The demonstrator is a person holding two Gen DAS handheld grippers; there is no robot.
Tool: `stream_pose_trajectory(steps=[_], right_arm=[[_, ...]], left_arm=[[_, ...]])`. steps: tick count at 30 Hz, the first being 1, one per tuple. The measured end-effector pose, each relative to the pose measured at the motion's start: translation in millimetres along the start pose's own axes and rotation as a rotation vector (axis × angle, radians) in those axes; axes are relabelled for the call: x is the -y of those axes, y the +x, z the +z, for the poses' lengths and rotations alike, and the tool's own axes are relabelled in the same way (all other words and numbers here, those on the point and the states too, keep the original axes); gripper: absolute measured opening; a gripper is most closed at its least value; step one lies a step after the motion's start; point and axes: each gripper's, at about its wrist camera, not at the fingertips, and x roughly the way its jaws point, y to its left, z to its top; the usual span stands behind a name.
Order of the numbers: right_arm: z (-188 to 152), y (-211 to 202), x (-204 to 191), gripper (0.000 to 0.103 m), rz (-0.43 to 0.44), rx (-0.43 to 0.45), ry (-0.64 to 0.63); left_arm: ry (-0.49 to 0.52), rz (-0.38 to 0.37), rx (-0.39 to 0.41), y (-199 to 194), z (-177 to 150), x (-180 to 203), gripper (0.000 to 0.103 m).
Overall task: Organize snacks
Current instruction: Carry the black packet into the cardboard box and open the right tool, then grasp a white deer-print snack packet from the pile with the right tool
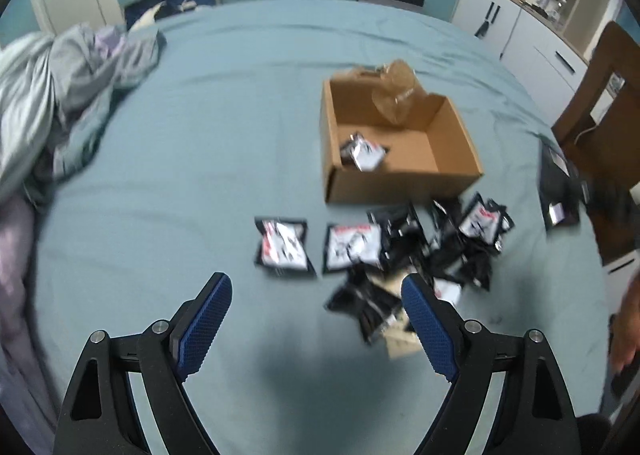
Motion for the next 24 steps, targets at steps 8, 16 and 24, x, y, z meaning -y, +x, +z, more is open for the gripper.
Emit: stream_pose_trajectory(steps=[8, 16, 24], right_arm=[[52.8, 54.1, -25.8, 0.034, -0.086, -0.059, -0.052], [86.4, 111.7, -33.8, 0.036, -0.152, -0.097, -0.047], [81.1, 88.4, -14.9, 0.079, -0.125, 0.025, 0.137]], left_arm=[[0.04, 0.058, -0.018, 24.7, -17.3, -6.9, 0.088], [0.075, 0.035, -0.013, 26.8, -15.2, -0.2, 0.088], [0.052, 0.021, -0.002, 24.0, -12.9, -4.7, 0.088]])
